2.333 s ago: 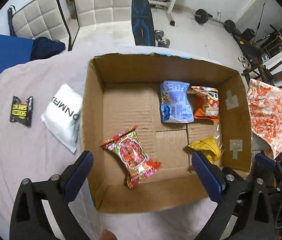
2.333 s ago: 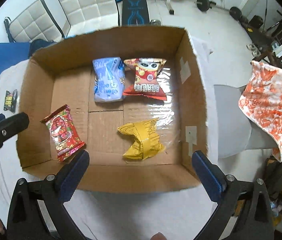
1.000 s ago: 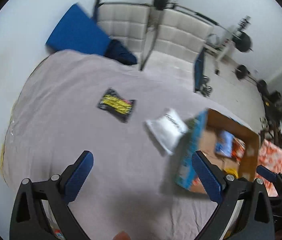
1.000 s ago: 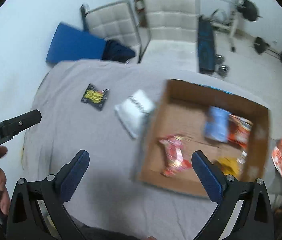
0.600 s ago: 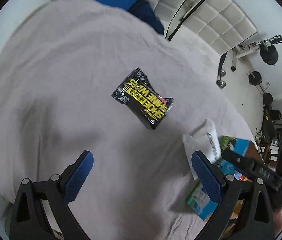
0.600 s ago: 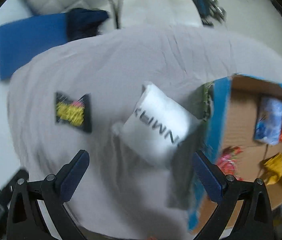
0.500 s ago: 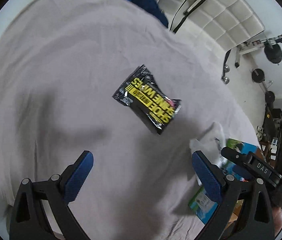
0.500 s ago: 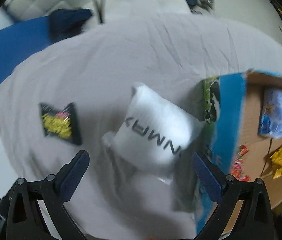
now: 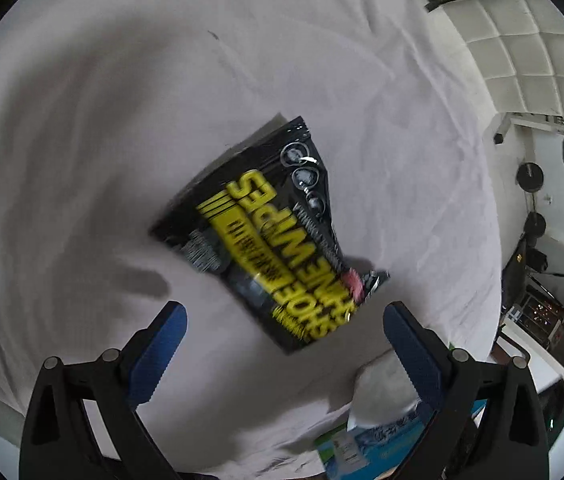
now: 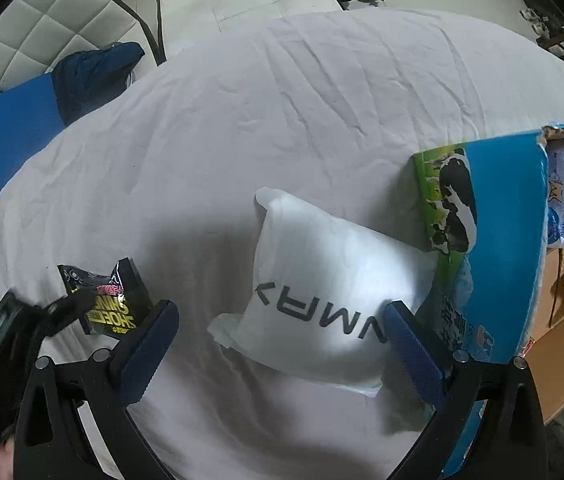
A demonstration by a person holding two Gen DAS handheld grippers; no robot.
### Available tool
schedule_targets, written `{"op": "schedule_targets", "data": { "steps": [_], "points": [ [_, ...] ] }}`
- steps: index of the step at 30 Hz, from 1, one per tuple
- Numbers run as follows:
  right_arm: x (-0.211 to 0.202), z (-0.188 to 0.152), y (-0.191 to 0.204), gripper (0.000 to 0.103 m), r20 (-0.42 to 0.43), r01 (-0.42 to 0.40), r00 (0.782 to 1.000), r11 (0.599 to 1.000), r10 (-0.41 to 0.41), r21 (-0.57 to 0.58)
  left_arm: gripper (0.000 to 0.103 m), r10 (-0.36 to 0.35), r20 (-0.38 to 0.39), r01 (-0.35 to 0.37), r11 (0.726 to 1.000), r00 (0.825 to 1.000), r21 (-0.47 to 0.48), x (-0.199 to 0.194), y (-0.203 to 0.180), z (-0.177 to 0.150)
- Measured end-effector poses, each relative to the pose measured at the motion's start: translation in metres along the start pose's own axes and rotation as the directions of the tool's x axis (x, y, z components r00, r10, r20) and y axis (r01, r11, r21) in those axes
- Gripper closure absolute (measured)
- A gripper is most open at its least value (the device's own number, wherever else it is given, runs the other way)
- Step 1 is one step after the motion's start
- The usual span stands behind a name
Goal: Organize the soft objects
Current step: 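Grasp the shoe-wipe packet with the left tool while the right tool grasps the white pouch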
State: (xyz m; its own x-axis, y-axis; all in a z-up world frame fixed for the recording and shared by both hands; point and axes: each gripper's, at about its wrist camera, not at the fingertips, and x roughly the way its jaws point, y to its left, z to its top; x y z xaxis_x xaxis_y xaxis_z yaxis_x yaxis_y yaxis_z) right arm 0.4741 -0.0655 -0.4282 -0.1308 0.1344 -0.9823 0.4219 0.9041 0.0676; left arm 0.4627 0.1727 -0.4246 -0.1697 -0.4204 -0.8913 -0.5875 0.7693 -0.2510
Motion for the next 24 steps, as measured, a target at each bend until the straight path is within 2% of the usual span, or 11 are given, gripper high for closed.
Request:
{"op": "schedule_targets", "data": {
  "steps": [3, 6, 8, 9, 12, 15, 17, 18, 19, 21, 24],
  "points": [
    [-0.001, 0.006, -0.001, 0.0, -0.008, -0.016, 1.0, 1.0, 0.016, 0.008, 0.002, 0.078, 0.009, -0.078, 0.997, 0.997, 0.009, 0.011, -0.009, 0.004],
    [0.0, 0.012, -0.001, 0.0, -0.014, -0.009, 1.0, 1.0, 0.009, 0.005, 0.003, 0.144, 0.061, -0.147, 0.988, 0.988, 0.051, 0.015, -0.016, 0.003],
    [0.002, 0.015, 0.002, 0.0, -0.018, 0.005, 1.0, 1.0, -0.005, -0.008, 0.008, 0.165, 0.102, -0.177, 0.976, 0.981, 0.123, 0.012, -0.023, -0.003],
    [0.003, 0.015, 0.005, 0.001, -0.021, 0.018, 1.0, 1.0, -0.018, -0.022, 0.015, 0.181, 0.121, -0.199, 0.965, 0.976, 0.168, 0.012, -0.027, -0.007],
    [0.009, 0.015, 0.018, 0.002, -0.028, 0.067, 0.997, 0.994, -0.07, -0.088, 0.028, 0.264, 0.206, -0.323, 0.879, 0.942, 0.351, 0.007, -0.037, -0.029],
    [0.012, 0.011, 0.034, 0.002, -0.009, 0.124, 0.992, 0.978, -0.127, -0.171, 0.03, 0.349, 0.293, -0.453, 0.747, 0.89, 0.486, 0.006, -0.033, -0.054],
    [0.013, 0.007, 0.047, 0.002, 0.011, 0.141, 0.99, 0.963, -0.142, -0.231, 0.03, 0.375, 0.315, -0.49, 0.698, 0.872, 0.523, 0.006, -0.025, -0.064],
    [0.014, 0.003, 0.054, 0.002, 0.017, 0.149, 0.989, 0.953, -0.149, -0.265, 0.03, 0.39, 0.315, -0.501, 0.683, 0.865, 0.532, 0.005, -0.02, -0.068],
    [0.013, -0.002, 0.062, 0.002, 0.021, 0.159, 0.987, 0.939, -0.16, -0.304, 0.03, 0.39, 0.301, -0.493, 0.684, 0.87, 0.538, 0.003, -0.015, -0.07],
    [0.01, -0.011, 0.071, 0.002, 0.034, 0.155, 0.988, 0.92, -0.154, -0.359, 0.03, 0.368, 0.272, -0.457, 0.716, 0.889, 0.527, -0.003, -0.008, -0.071],
    [0.004, -0.014, 0.062, 0.002, 0.02, 0.099, 0.995, 0.949, -0.097, -0.298, 0.03, 0.298, 0.22, -0.369, 0.805, 0.929, 0.465, -0.012, 0.008, -0.063]
  ]
}}
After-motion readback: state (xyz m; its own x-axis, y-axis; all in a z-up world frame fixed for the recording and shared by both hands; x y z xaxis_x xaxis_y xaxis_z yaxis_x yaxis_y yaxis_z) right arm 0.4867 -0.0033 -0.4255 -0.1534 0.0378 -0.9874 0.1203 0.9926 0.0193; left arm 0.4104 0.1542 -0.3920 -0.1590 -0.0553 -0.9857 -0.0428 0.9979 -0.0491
